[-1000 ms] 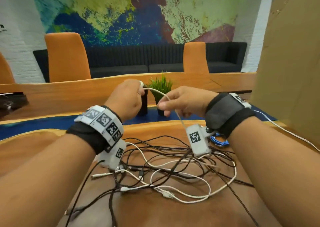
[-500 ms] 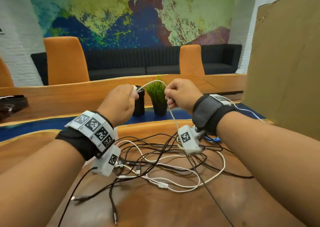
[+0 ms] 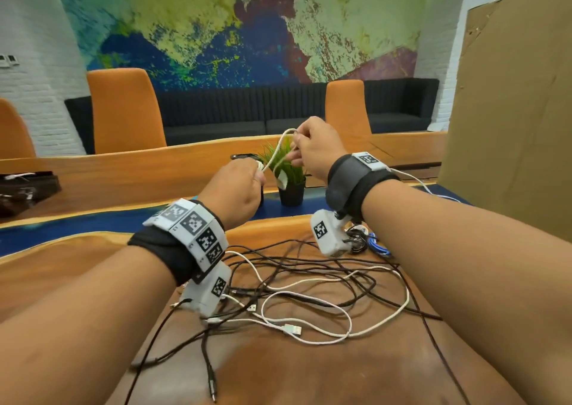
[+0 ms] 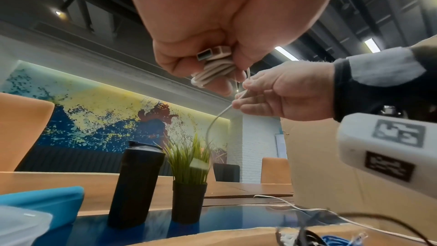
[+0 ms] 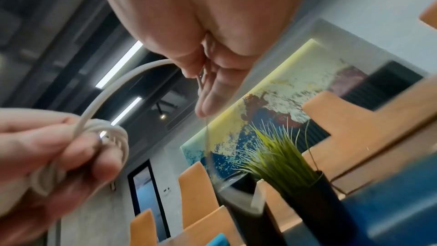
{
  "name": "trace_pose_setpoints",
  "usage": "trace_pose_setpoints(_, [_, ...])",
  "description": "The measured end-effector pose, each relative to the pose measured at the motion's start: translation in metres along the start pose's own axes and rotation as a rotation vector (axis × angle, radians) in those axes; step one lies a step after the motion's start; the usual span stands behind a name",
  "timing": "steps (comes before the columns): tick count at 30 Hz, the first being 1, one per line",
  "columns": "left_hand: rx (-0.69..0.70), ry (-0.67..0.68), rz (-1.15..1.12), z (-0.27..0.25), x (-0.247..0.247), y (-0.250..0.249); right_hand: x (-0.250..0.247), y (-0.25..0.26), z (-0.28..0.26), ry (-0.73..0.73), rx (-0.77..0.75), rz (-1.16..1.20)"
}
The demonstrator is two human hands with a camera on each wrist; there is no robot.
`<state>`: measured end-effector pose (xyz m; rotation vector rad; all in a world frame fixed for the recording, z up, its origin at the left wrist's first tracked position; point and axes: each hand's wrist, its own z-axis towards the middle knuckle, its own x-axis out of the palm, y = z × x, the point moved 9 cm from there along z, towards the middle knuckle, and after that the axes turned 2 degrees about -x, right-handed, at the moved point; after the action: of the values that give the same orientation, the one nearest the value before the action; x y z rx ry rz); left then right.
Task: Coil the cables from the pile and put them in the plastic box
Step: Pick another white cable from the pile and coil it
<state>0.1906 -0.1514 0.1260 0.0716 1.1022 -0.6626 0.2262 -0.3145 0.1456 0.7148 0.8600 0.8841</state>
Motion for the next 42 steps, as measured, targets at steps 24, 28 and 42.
trace_pose_setpoints(24, [-0.317, -0.066, -1.618, -0.012, -0.019, 0.014, 0.032, 0.067, -0.104, 0.479, -0.481, -0.657])
trace_pose_setpoints(28, [-0.152, -0.170, -1.026, -0.010, -0.035, 0.013, 0.034, 0.081, -0.118, 0.526, -0.516, -0.774])
trace_pose_setpoints(42, [-0.044, 0.449, -1.188, -0.040, -0.037, -0.033, -0.027, 0.113, -0.076, 0.312, -0.474, -0.315])
